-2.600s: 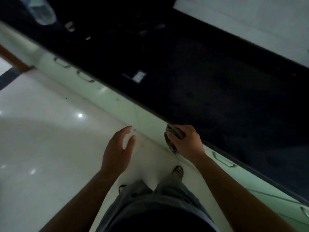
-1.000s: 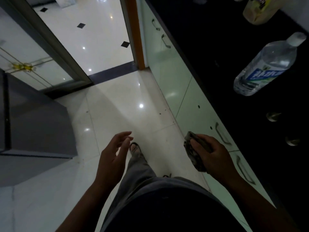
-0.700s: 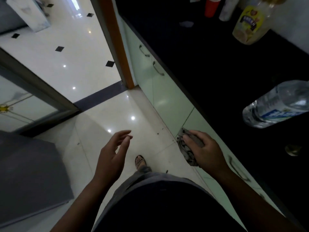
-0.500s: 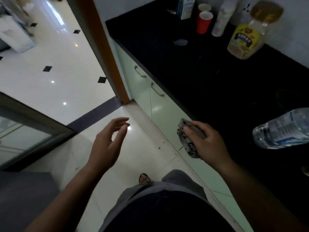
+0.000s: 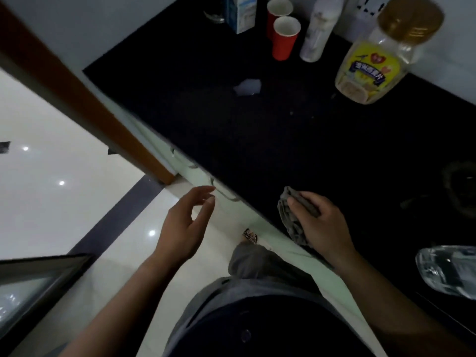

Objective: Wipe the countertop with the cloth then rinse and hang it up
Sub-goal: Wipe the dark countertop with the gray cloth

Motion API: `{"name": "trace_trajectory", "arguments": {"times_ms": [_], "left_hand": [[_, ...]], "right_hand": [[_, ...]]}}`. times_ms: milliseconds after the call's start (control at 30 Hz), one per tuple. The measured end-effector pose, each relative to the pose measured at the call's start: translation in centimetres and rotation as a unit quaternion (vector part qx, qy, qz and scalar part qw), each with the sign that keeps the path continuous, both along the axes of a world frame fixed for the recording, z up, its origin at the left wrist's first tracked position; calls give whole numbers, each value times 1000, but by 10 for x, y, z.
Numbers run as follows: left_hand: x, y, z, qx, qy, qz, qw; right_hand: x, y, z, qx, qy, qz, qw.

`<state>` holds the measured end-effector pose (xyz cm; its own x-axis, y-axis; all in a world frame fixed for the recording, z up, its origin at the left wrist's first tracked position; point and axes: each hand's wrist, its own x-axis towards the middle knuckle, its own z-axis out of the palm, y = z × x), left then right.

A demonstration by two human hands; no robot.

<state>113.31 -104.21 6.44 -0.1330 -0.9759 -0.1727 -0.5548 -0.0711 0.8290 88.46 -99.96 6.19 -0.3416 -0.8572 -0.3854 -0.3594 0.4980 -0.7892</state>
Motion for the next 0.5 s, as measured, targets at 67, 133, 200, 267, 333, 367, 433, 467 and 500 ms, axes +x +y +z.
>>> {"name": "trace_trajectory", "arguments": {"times_ms": [67,133,200,267,333,367,433,467,500], "left_hand": [[-13,-48,-6,-19,-14,-33,999],[-27,-93,-16,-28,-33,-64,997],[-42,-132,-29,-34,-61,-97,993],[-56,-160,-45,-60,-95,-132,985],[-70,-187,-63,-100,-148,-178,968],[-74,-199,-71,-119,-187,-195,956],[-77,-219,-87,-133,-257,-203,935],[-75,-226,-93,-128,-283,-201,929],[-72,-231,-99,-124,-303,-200,924]], "right_hand": [[-13,-37,-1,-14,6,-16,1000],[-25,-68,-3,-21,31,-33,999],[-37,-92,-9,-22,59,-63,996],[-48,-110,-20,-12,85,-101,991],[-59,-128,-33,-5,104,-146,984],[-63,-136,-39,-1,132,-163,978],[-72,-152,-50,4,184,-187,965],[-75,-159,-54,6,201,-192,961],[-77,-166,-59,5,219,-191,957]]}}
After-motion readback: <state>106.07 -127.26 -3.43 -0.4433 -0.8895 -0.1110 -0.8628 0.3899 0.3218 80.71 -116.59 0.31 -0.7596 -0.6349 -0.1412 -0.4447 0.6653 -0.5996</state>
